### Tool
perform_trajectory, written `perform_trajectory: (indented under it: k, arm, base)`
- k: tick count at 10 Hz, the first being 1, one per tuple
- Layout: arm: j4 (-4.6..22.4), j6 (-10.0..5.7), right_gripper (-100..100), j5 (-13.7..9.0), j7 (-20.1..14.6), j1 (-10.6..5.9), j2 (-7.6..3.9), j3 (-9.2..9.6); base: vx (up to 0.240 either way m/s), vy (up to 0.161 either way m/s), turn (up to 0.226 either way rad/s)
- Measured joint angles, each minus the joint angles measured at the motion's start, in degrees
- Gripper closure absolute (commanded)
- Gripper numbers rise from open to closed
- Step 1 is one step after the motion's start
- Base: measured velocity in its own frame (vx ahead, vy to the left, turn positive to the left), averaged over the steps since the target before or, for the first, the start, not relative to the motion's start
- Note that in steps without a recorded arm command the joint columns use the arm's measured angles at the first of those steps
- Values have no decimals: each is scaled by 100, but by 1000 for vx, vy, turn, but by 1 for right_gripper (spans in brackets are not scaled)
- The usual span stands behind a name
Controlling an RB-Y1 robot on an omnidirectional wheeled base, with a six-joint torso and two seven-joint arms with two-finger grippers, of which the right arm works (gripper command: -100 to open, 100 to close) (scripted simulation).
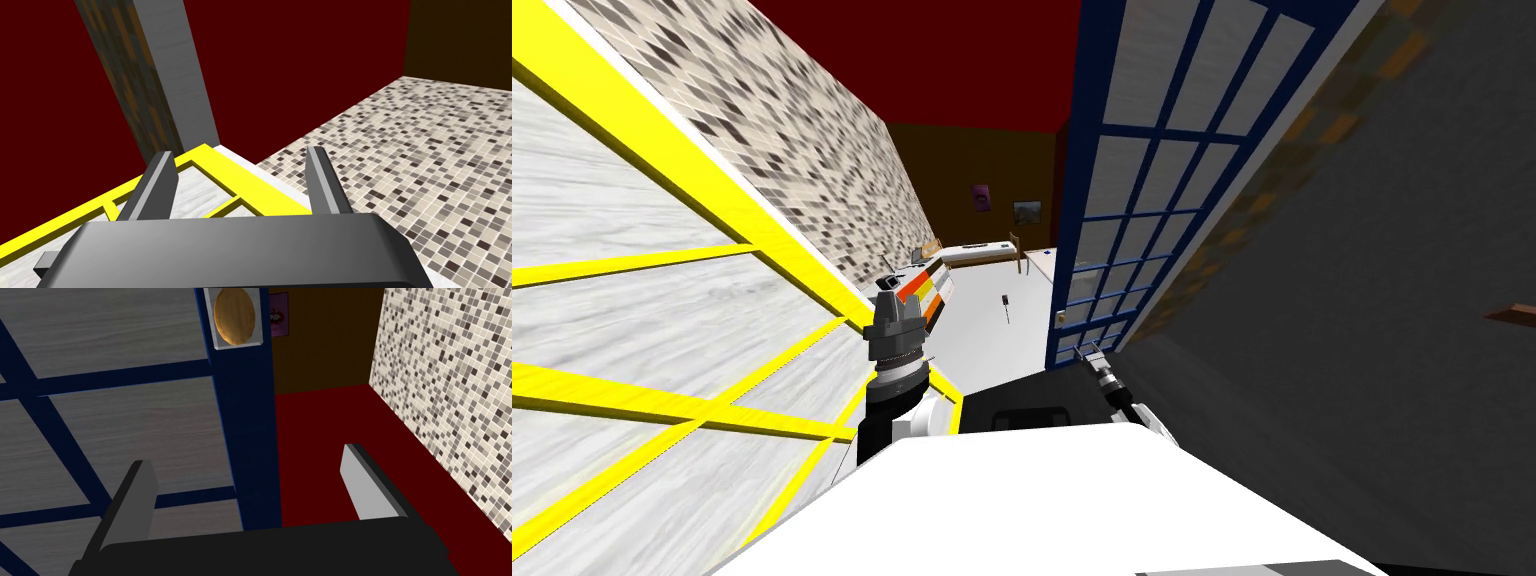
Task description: Pull the door open
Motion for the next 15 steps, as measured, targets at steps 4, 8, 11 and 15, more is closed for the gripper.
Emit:
perform_trajectory:
  k: [4, 8, 11, 15]
  arm:
    - [409, -140, -100, 104, 299, -115, -34, -60]
    - [503, -256, -100, 6, 306, -22, -122, -207]
    - [975, -533, -100, -156, 354, -100, -284, -440]
    - [900, -603, 100, -269, 297, 110, -382, -604]
  base:
    - [88, 22, 1]
    - [139, 80, 160]
    - [229, 48, 187]
    - [95, 20, 46]
